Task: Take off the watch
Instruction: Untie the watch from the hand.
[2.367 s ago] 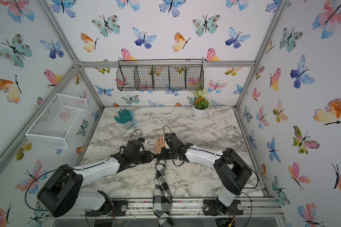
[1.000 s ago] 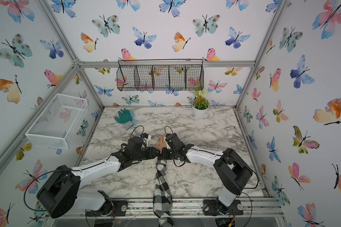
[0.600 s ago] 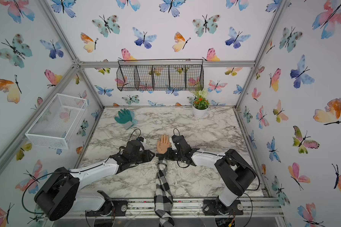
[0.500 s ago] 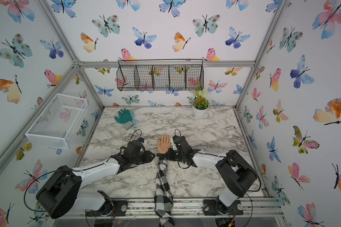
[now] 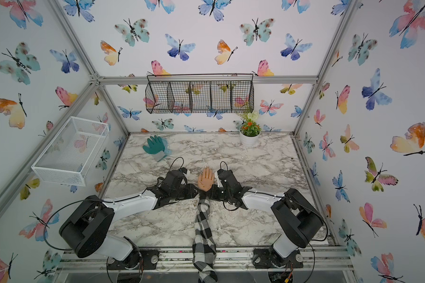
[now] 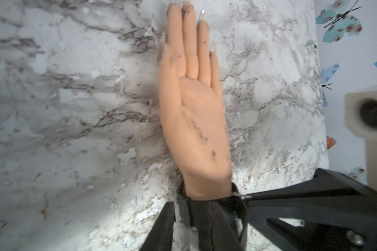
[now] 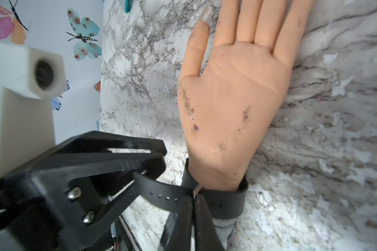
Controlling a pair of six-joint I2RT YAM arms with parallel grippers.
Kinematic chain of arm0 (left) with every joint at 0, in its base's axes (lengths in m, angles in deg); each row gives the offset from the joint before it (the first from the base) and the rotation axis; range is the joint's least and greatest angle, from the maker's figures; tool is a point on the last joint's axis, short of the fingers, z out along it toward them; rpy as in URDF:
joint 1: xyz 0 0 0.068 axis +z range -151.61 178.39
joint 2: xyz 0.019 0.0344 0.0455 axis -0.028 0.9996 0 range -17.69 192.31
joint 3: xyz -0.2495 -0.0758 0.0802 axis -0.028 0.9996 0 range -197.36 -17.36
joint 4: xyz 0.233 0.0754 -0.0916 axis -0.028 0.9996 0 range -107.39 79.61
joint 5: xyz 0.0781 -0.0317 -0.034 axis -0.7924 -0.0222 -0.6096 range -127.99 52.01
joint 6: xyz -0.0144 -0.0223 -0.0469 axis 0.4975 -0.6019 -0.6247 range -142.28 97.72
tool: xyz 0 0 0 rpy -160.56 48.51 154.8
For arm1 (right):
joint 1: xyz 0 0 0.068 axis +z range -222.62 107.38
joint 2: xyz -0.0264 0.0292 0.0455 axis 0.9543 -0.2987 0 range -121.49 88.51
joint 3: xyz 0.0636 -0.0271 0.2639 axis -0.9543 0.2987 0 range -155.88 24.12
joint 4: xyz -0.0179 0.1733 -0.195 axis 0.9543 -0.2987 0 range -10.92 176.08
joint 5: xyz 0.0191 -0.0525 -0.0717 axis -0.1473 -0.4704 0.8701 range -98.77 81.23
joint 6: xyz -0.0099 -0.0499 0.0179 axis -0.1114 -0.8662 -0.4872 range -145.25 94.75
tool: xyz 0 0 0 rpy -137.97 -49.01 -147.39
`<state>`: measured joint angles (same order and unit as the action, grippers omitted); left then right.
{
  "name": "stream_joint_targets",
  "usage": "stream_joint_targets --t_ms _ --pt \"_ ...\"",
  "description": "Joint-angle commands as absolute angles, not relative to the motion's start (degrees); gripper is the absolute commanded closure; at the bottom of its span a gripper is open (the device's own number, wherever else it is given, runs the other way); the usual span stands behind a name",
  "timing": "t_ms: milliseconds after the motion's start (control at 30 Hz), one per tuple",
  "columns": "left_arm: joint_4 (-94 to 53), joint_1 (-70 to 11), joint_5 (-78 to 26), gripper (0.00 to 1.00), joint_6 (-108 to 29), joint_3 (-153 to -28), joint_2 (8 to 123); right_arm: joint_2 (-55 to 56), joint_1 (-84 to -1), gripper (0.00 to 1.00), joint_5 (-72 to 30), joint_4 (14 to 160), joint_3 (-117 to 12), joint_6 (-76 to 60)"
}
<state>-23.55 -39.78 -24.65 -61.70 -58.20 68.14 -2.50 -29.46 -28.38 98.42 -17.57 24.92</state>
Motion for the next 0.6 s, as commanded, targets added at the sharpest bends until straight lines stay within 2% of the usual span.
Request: stream_joint_targets --t_ms 0,33,133,400,567 --pt "-24.6 -41.3 -22.2 0.69 -60.7 -60.5 69.3 -0.3 -29.8 0.61 -27.7 96.7 -16.8 24.6" --pt "-24.6 -41.9 -22.1 0.69 -60.7 -61.1 69.5 0.6 -30.0 0.55 -27.1 96.4 -16.7 24.3" --pt "-24.7 -43.1 -22.0 0.69 -60.9 -61.9 70.1 3.9 -30.8 0.51 -24.8 94.6 -16.2 22.8" --pt "-25.1 -43.7 -21.9 0.69 -61.0 -61.8 70.2 6.5 -31.4 0.50 -21.0 89.0 -14.2 16.7" --pt "-24.6 -43.7 -22.9 0.69 -60.9 -61.4 69.4 5.7 -31.3 0.54 -20.9 89.5 -12.6 12.7"
